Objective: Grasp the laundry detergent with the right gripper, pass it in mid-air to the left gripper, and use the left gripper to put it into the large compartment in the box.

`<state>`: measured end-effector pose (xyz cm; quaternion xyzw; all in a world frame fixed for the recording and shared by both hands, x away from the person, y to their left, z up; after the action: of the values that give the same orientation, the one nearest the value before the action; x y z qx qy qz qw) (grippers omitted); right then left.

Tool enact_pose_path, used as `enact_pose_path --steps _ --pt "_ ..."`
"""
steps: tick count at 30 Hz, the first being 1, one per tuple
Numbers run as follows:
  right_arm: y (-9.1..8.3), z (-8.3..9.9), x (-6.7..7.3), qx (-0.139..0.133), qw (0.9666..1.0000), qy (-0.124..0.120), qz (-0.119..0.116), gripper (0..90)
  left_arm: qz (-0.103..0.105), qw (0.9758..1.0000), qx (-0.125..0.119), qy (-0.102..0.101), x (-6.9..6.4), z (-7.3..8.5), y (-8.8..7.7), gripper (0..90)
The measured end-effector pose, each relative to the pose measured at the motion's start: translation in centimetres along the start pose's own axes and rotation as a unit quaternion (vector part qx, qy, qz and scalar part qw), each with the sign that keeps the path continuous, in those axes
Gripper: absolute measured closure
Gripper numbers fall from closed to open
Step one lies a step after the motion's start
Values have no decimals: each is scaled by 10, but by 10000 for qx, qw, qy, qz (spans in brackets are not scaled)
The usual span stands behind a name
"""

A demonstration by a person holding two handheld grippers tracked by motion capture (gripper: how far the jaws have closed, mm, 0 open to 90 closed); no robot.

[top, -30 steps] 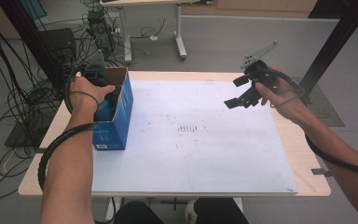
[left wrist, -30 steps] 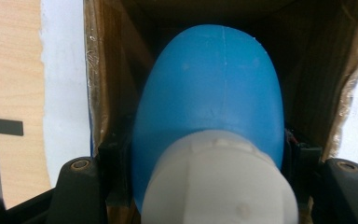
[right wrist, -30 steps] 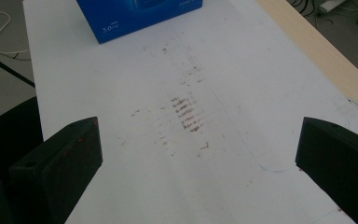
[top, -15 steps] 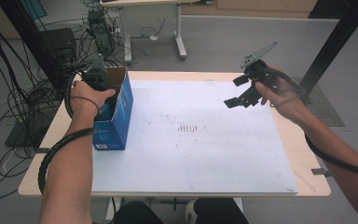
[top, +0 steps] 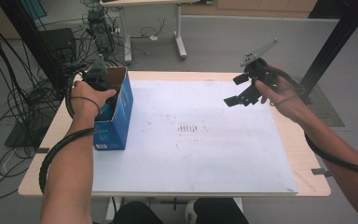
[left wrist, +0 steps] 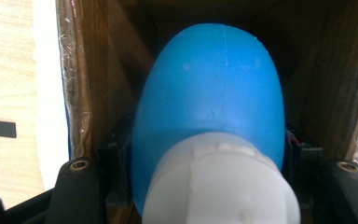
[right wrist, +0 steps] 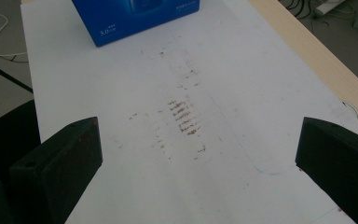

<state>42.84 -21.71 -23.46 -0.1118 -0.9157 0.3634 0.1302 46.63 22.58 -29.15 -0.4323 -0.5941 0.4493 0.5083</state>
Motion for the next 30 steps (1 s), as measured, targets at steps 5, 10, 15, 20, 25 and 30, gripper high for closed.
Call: enact_pose_path --steps 5,10,15,20,25,30 --pt "-1 -1 0 7 10000 -10 8 3 -18 10000 -5 22 -1 0 0 361" --pt "-2 -1 0 2 10000 -4 11 2 -10 10000 -18 17 -1 0 0 360" --pt "-3 0 0 10 10000 -5 22 3 -23 10000 -33 16 -1 1 0 360" --pt "-3 -1 0 8 10000 -15 19 2 -34 10000 -23 22 -1 0 0 360" --pt "-4 -2 0 3 10000 -30 26 3 -42 10000 -27 17 -2 0 0 360" --pt "-4 -3 1 3 10000 -37 21 3 -46 10000 -27 34 -2 0 -1 361"
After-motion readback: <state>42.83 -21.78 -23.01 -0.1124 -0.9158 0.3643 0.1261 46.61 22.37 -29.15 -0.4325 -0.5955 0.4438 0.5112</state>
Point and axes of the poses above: each handheld gripper's, and its own axes: y roughly forward along the jaws, z roughly out of its underside, x roughly to its left, the point moved 2 cm from there along y, roughly forward along the jaws, and after that the axes turned 11 degrees about -z, right-handed, at the moved point
